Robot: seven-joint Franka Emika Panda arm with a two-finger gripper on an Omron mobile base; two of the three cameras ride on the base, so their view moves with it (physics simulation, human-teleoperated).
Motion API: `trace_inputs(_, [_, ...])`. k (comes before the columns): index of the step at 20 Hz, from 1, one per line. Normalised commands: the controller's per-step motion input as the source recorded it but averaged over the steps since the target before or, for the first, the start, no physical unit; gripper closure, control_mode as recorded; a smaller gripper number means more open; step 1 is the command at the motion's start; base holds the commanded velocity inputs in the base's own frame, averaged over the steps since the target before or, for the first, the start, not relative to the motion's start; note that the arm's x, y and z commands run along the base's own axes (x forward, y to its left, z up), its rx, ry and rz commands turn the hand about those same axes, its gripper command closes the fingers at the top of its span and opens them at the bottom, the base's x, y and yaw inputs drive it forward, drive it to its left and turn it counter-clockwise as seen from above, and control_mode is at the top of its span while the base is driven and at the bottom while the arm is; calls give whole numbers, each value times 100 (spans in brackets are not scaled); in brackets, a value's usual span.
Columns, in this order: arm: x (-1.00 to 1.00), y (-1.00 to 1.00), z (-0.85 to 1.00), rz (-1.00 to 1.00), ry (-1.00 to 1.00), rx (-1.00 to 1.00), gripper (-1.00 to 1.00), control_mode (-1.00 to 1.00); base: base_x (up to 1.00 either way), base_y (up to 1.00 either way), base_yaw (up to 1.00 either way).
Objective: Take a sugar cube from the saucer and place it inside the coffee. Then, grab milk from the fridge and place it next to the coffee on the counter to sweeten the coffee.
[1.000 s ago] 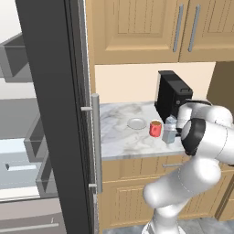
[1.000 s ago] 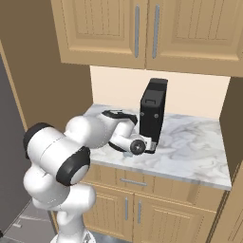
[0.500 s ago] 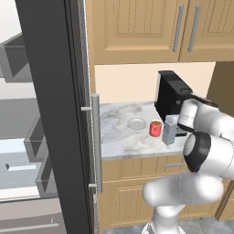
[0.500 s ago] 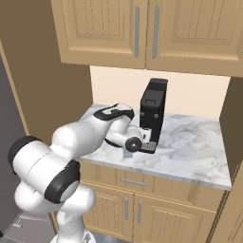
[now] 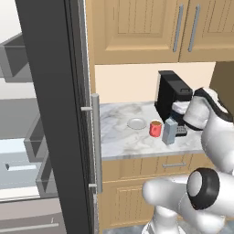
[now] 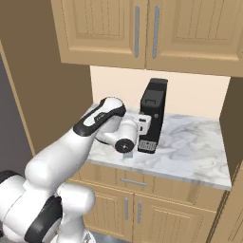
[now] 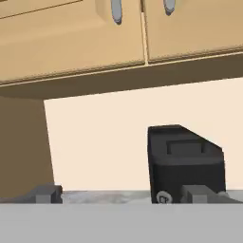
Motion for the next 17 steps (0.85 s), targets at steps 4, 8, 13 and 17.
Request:
trace_inputs(4, [-97, 13, 100, -2, -46, 0, -100, -100, 0, 0, 0])
trace_inputs(8, [-100, 29, 100, 0, -62, -1, -100, -100, 0, 0, 0])
trace_inputs(13, [-100, 35, 100, 3, -72, -3, -100, -100, 0, 0, 0])
trace_inputs(17, [-18, 0, 4, 1, -14, 0, -100, -100, 0, 0, 0])
